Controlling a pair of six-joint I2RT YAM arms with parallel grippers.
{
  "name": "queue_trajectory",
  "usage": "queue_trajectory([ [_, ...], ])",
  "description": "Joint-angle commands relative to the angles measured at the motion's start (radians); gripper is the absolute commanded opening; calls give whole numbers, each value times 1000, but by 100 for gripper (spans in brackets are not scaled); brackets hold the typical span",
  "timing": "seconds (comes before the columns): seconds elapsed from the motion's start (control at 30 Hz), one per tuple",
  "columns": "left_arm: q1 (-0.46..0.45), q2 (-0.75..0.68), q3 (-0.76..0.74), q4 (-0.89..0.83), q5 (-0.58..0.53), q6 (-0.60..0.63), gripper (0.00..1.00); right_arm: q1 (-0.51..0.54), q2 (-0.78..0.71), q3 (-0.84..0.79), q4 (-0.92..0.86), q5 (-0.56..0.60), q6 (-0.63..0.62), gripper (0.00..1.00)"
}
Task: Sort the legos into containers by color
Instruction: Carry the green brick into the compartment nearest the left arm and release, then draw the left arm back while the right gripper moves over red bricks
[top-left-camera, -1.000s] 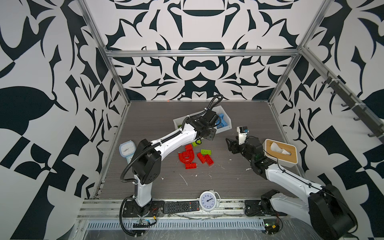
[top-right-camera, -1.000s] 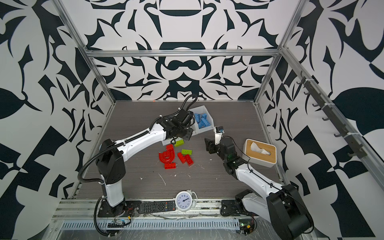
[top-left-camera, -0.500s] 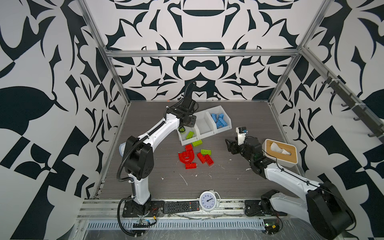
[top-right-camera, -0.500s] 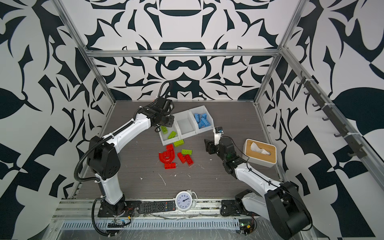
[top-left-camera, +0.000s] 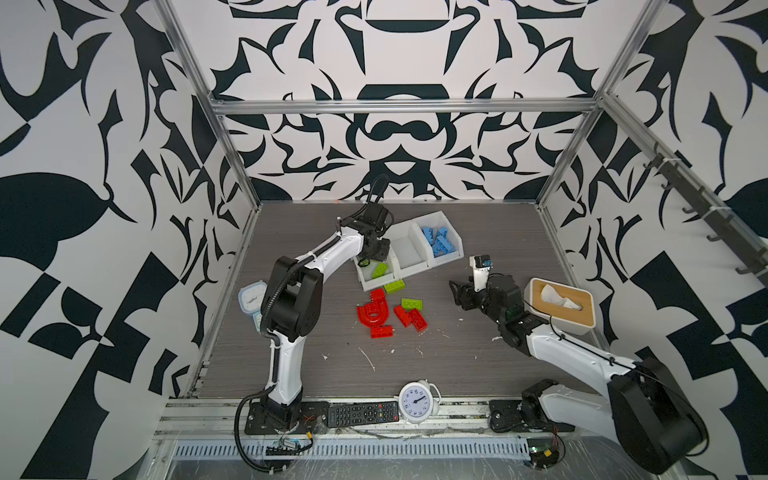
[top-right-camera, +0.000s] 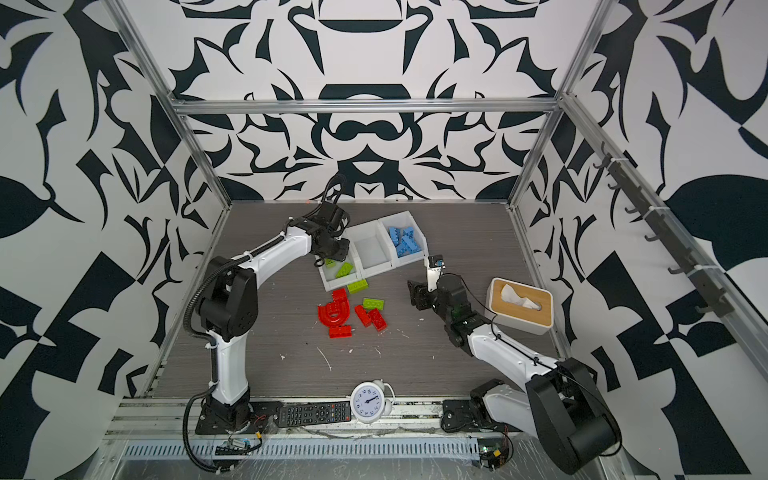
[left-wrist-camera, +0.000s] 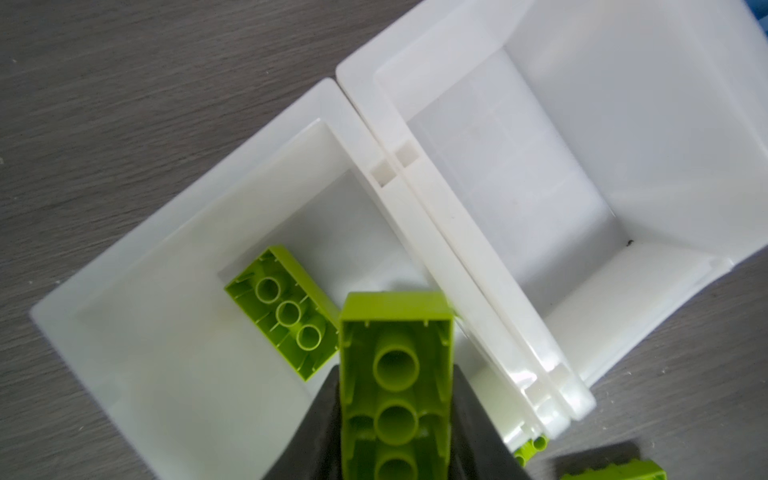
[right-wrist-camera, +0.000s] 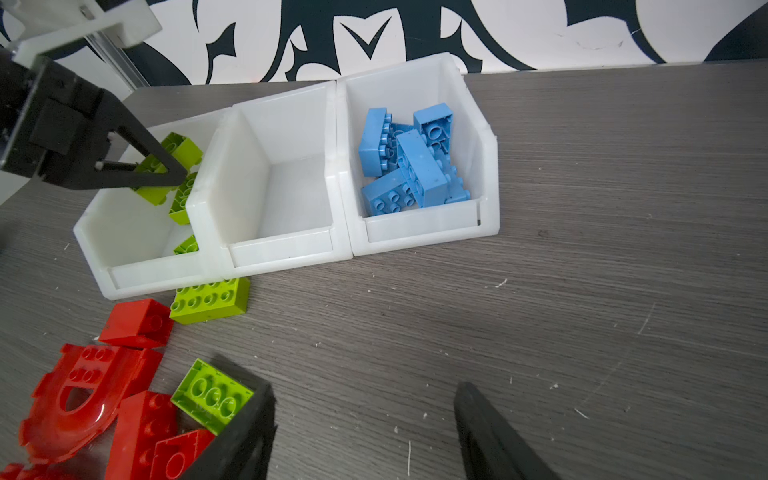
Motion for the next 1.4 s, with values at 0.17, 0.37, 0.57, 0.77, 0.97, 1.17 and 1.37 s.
queue_trajectory([
  [0.17,14,32,32,9,40,-19,38,5,-3,41,15,-35,0,70],
  [0.37,14,33,26,12,41,-20,53,5,21,56,11,-84,-1,71],
  [0.57,13,17,32,9,41,-12,60,7,49,95,-33,-137,-9,70],
  [0.77,15,-100,-15,54,93,-28,63,67,95,145,-76,-158,-44,70],
  [0.97,13,-360,-251,193,145,-78,66,188,130,225,-197,-91,-128,71],
  [1.17,18,-667,-684,467,76,-125,68,309,128,234,-320,-22,-163,70],
  [1.37,17,-866,-989,687,-13,-88,74,354,122,213,-345,39,-127,70],
])
